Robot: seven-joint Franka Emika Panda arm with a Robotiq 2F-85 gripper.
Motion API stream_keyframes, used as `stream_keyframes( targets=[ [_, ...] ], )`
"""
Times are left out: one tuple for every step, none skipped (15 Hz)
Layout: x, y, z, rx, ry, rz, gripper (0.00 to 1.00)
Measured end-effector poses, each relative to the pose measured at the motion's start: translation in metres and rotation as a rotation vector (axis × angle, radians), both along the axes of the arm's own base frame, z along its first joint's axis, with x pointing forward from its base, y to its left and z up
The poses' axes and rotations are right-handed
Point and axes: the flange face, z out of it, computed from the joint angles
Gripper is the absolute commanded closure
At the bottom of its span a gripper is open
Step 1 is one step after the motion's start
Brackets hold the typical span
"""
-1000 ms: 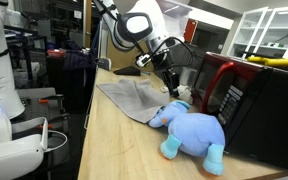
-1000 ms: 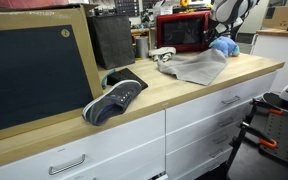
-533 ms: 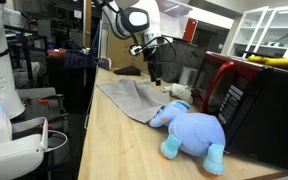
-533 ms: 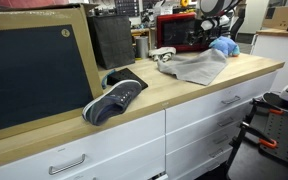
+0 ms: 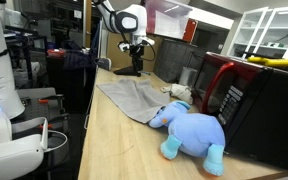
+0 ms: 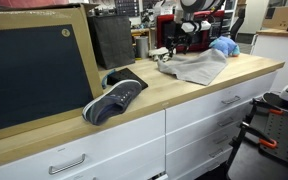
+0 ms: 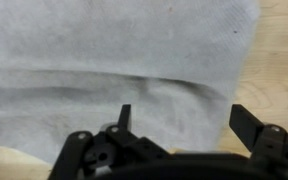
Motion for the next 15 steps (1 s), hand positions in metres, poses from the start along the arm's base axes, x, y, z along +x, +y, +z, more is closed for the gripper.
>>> stream_keyframes(
  targets=[
    [0.002, 0.013, -0.002, 0.011, 0.002, 0.014, 0.0],
    [0.005, 0.022, -0.005, 0.017, 0.004, 0.025, 0.0],
    [0.008, 0.029, -0.008, 0.019, 0.006, 0.034, 0.0],
    [0.012, 0.034, -0.012, 0.02, 0.006, 0.038, 0.0],
    [0.018, 0.036, -0.017, 0.02, 0.005, 0.037, 0.0],
    [0.025, 0.037, -0.022, 0.019, 0.003, 0.037, 0.0],
    [0.032, 0.037, -0.027, 0.017, -0.001, 0.037, 0.0],
    [0.04, 0.037, -0.032, 0.015, -0.005, 0.037, 0.05],
    [0.048, 0.037, -0.037, 0.013, -0.007, 0.038, 0.26],
    [0.056, 0.037, -0.042, 0.011, -0.008, 0.039, 0.29],
    [0.063, 0.037, -0.047, 0.009, -0.008, 0.039, 0.31],
    [0.07, 0.037, -0.053, 0.007, -0.008, 0.04, 0.37],
    [0.075, 0.037, -0.058, 0.006, -0.006, 0.041, 0.45],
    [0.08, 0.037, -0.064, 0.004, -0.005, 0.041, 0.54],
    [0.084, 0.037, -0.068, 0.002, -0.003, 0.041, 0.61]
  ],
)
